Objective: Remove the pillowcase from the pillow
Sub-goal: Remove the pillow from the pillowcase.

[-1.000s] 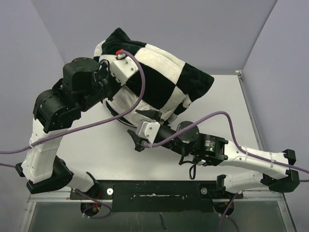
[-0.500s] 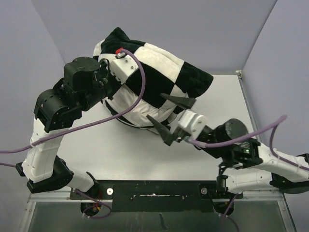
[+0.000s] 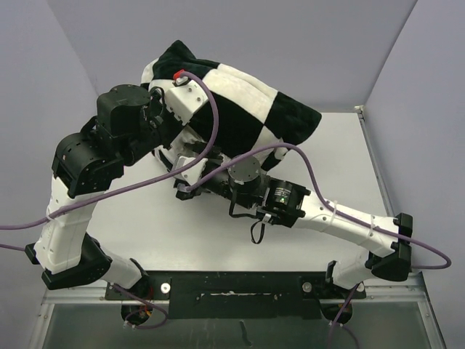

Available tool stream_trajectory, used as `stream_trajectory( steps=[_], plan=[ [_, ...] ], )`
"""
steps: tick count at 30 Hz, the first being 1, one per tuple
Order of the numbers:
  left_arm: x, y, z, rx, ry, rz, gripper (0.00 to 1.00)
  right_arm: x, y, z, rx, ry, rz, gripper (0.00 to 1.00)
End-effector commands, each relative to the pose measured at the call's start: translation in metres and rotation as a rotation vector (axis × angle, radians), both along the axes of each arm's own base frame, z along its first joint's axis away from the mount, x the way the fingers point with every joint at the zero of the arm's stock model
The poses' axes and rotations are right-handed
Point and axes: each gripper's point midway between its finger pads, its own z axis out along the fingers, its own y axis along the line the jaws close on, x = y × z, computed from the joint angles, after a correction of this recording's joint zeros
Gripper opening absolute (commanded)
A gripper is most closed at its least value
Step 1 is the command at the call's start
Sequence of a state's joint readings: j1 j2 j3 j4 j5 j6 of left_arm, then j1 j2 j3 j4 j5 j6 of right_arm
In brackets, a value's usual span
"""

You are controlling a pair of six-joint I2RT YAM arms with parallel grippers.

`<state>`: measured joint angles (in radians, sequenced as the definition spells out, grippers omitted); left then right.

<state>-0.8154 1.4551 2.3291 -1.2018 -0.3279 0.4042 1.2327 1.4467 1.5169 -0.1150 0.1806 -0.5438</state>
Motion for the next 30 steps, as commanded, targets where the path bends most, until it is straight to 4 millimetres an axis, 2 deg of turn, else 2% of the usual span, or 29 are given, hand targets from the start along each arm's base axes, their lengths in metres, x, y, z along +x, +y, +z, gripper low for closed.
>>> stream_trajectory(
  steps=[1, 3, 6, 9, 13, 19, 23, 26, 30],
  plan=[
    [-0.007, 0.005, 0.05, -0.16, -0.125, 0.002, 0.0, -0.001, -0.016, 0.076, 0.215, -0.089, 0.004, 0.66],
    [-0.007, 0.005, 0.05, -0.159, -0.124, 0.002, 0.0, -0.005, -0.02, 0.079, 0.231, -0.092, 0.018, 0.66],
    [-0.007, 0.004, 0.048, -0.16, -0.118, -0.001, 0.0, -0.011, -0.03, 0.094, 0.296, -0.104, 0.045, 0.66],
    [-0.008, 0.002, 0.047, -0.167, -0.106, -0.011, 0.0, -0.005, -0.033, 0.1, 0.32, -0.111, 0.025, 0.66],
    [-0.01, 0.0, 0.046, -0.17, -0.094, -0.022, 0.0, 0.018, -0.027, 0.093, 0.32, -0.098, -0.012, 0.65],
    [-0.011, 0.002, 0.048, -0.168, -0.1, -0.022, 0.0, 0.046, -0.022, 0.069, 0.321, -0.022, -0.038, 0.63],
    [-0.009, 0.003, 0.047, -0.159, -0.104, -0.012, 0.0, 0.045, -0.022, 0.057, 0.315, -0.015, -0.032, 0.61],
    [-0.005, 0.002, 0.045, -0.151, -0.106, -0.001, 0.0, 0.039, -0.021, 0.057, 0.304, -0.034, -0.023, 0.61],
    [0.0, 0.004, 0.044, -0.142, -0.114, 0.028, 0.0, 0.01, -0.014, 0.069, 0.281, -0.101, 0.035, 0.62]
  ],
)
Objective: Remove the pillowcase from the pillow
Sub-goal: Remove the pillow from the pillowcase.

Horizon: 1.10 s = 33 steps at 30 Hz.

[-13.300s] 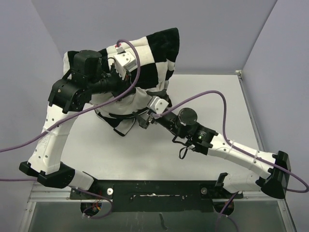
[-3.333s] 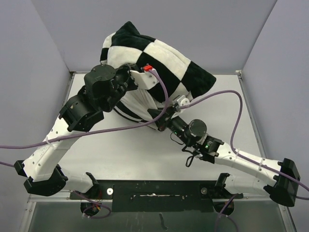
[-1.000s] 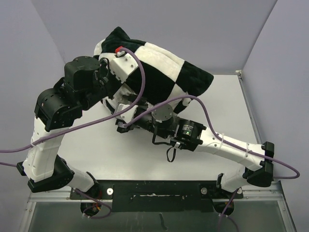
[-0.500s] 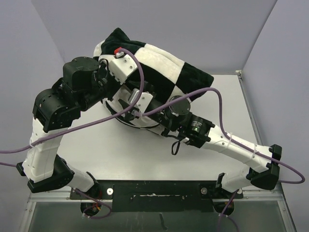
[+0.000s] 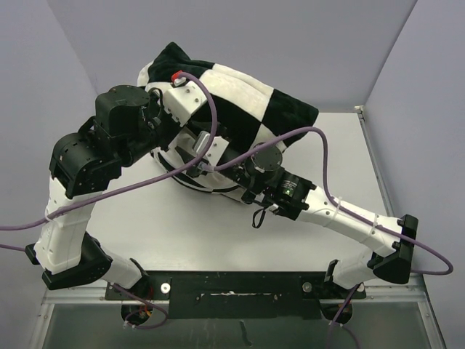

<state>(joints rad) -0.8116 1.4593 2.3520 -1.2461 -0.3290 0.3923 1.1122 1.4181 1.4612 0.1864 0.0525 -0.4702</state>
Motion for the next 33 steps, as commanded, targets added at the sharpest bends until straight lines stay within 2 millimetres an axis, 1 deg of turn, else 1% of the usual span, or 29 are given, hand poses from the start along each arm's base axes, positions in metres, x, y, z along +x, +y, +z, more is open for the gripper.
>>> stream_trajectory(
  steps=[1, 5, 8, 12, 18, 22, 24, 25, 26, 27, 28, 29, 30, 31, 32, 33],
  plan=[
    [0.005, -0.002, 0.047, -0.148, -0.137, 0.023, 0.0, -0.026, 0.002, 0.014, -0.009, -0.074, 0.02, 0.62],
    [0.007, -0.003, 0.047, -0.15, -0.136, 0.03, 0.0, -0.046, 0.008, 0.026, -0.006, -0.126, 0.04, 0.62],
    [0.007, -0.003, 0.048, -0.151, -0.134, 0.031, 0.0, -0.046, 0.011, 0.026, -0.006, -0.128, 0.038, 0.62],
    [0.005, -0.002, 0.05, -0.156, -0.134, 0.026, 0.0, -0.029, 0.012, 0.021, -0.018, -0.116, -0.002, 0.63],
    [0.0, 0.002, 0.051, -0.156, -0.134, 0.022, 0.0, 0.006, 0.005, 0.017, -0.031, -0.111, -0.096, 0.63],
    [-0.003, 0.002, 0.052, -0.165, -0.134, 0.01, 0.0, 0.025, 0.003, 0.006, -0.047, -0.078, -0.123, 0.62],
    [-0.005, 0.001, 0.053, -0.17, -0.13, 0.001, 0.0, 0.034, 0.004, -0.003, -0.059, -0.065, -0.152, 0.6],
    [-0.006, 0.002, 0.054, -0.175, -0.129, -0.003, 0.0, 0.04, 0.003, -0.009, -0.068, -0.062, -0.181, 0.57],
    [-0.008, 0.002, 0.054, -0.175, -0.13, -0.007, 0.0, 0.046, 0.001, -0.014, -0.078, -0.061, -0.218, 0.52],
    [-0.009, 0.004, 0.055, -0.175, -0.133, -0.01, 0.0, 0.052, -0.003, -0.019, -0.083, -0.06, -0.265, 0.44],
    [-0.01, 0.005, 0.056, -0.172, -0.139, -0.013, 0.0, 0.059, -0.01, -0.024, -0.085, -0.05, -0.32, 0.32],
    [-0.012, 0.007, 0.058, -0.168, -0.15, -0.015, 0.0, 0.067, -0.02, -0.03, -0.082, -0.03, -0.387, 0.11],
    [-0.012, 0.01, 0.06, -0.166, -0.165, -0.014, 0.0, 0.07, -0.027, -0.035, -0.074, -0.015, -0.417, 0.01],
    [-0.013, 0.012, 0.063, -0.163, -0.19, -0.014, 0.0, 0.07, -0.032, -0.04, -0.063, 0.005, -0.424, 0.0],
    [-0.013, 0.014, 0.066, -0.157, -0.216, -0.017, 0.06, 0.068, -0.035, -0.046, -0.053, 0.031, -0.409, 0.0],
    [-0.014, 0.016, 0.067, -0.147, -0.243, -0.025, 0.15, 0.066, -0.037, -0.051, -0.039, 0.061, -0.383, 0.0]
  ],
)
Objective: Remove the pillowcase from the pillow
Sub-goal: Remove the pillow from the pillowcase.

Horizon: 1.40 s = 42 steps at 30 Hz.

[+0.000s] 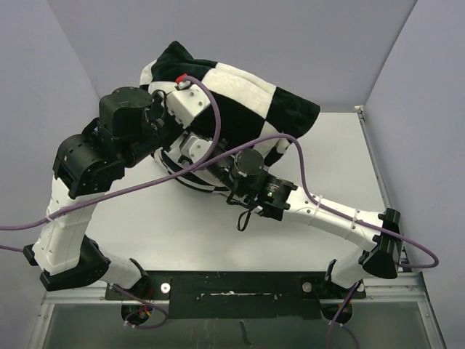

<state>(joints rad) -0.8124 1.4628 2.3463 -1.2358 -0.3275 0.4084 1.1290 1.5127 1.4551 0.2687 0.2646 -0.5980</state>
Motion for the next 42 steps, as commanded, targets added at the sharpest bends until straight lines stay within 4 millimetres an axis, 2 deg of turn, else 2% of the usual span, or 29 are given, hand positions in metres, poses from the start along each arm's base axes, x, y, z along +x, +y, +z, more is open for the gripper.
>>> stream_trajectory(
  steps=[1, 3, 9, 12, 17, 21, 27, 30, 36, 39, 42],
  plan=[
    [-0.017, 0.019, 0.067, -0.145, -0.265, -0.033, 0.26, 0.027, -0.043, -0.028, 0.066, 0.138, -0.141, 0.0],
    [-0.015, 0.019, 0.062, -0.107, -0.325, -0.052, 0.37, 0.026, -0.047, -0.03, 0.111, 0.193, -0.102, 0.0],
    [-0.008, 0.014, 0.028, -0.009, -0.387, -0.08, 0.48, 0.024, -0.05, -0.026, 0.194, 0.3, -0.001, 0.0],
    [-0.013, 0.005, 0.018, -0.018, -0.358, -0.143, 0.52, 0.028, -0.057, -0.021, 0.261, 0.358, 0.045, 0.0],
    [-0.015, -0.012, 0.014, 0.032, -0.409, -0.244, 0.6, 0.025, -0.063, -0.011, 0.345, 0.435, 0.151, 0.0],
    [-0.006, -0.027, 0.005, 0.131, -0.491, -0.308, 0.63, 0.021, -0.06, -0.008, 0.343, 0.453, 0.191, 0.0],
    [0.017, -0.036, 0.021, 0.164, -0.625, -0.252, 0.63, 0.015, -0.058, -0.012, 0.326, 0.472, 0.214, 0.0],
    [0.022, -0.034, 0.03, 0.173, -0.688, -0.224, 0.63, 0.014, -0.058, -0.017, 0.313, 0.483, 0.212, 0.0],
    [0.024, -0.021, 0.025, 0.254, -0.695, -0.219, 0.63, 0.016, -0.061, -0.023, 0.296, 0.486, 0.193, 0.0],
    [0.041, -0.001, 0.03, 0.309, -0.738, -0.146, 0.63, 0.016, -0.061, -0.026, 0.285, 0.492, 0.189, 0.0],
    [0.06, 0.021, 0.048, 0.312, -0.798, -0.042, 0.62, 0.017, -0.062, -0.029, 0.273, 0.496, 0.177, 0.0]
  ],
)
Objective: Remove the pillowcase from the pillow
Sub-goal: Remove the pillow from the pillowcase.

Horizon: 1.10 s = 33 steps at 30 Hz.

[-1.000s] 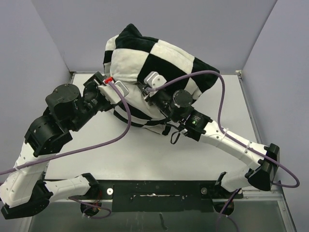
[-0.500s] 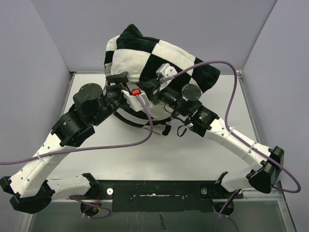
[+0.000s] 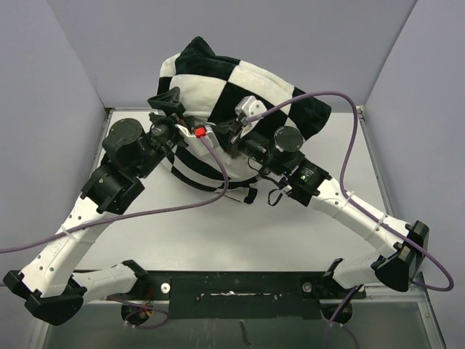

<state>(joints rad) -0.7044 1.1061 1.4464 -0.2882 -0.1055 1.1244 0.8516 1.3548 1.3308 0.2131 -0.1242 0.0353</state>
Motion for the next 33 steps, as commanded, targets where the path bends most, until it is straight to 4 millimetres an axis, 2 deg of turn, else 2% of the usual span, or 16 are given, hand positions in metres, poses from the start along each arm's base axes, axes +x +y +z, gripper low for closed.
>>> stream_trajectory(
  steps=[1, 6, 16, 19, 26, 30, 33],
  plan=[
    [0.019, 0.043, 0.062, -0.094, -0.229, 0.143, 0.62, 0.002, -0.01, -0.021, -0.062, 0.055, -0.03, 0.0],
    [0.016, 0.059, 0.109, -0.233, -0.411, 0.185, 0.62, 0.003, -0.008, -0.029, -0.089, 0.071, -0.04, 0.0],
    [-0.015, 0.063, 0.163, -0.507, -0.564, 0.112, 0.62, -0.004, 0.016, -0.054, -0.145, 0.088, -0.016, 0.0],
    [-0.023, 0.049, 0.171, -0.555, -0.536, 0.063, 0.61, -0.011, 0.031, -0.063, -0.161, 0.096, 0.017, 0.0],
    [-0.044, 0.009, 0.172, -0.551, -0.545, -0.043, 0.61, -0.03, 0.057, -0.079, -0.186, 0.099, 0.086, 0.0],
    [-0.039, 0.009, 0.176, -0.559, -0.584, -0.005, 0.61, -0.04, 0.053, -0.081, -0.148, 0.103, 0.102, 0.0],
    [-0.032, 0.019, 0.181, -0.576, -0.592, 0.044, 0.61, -0.046, 0.042, -0.086, -0.129, 0.115, 0.096, 0.0]
  ],
)
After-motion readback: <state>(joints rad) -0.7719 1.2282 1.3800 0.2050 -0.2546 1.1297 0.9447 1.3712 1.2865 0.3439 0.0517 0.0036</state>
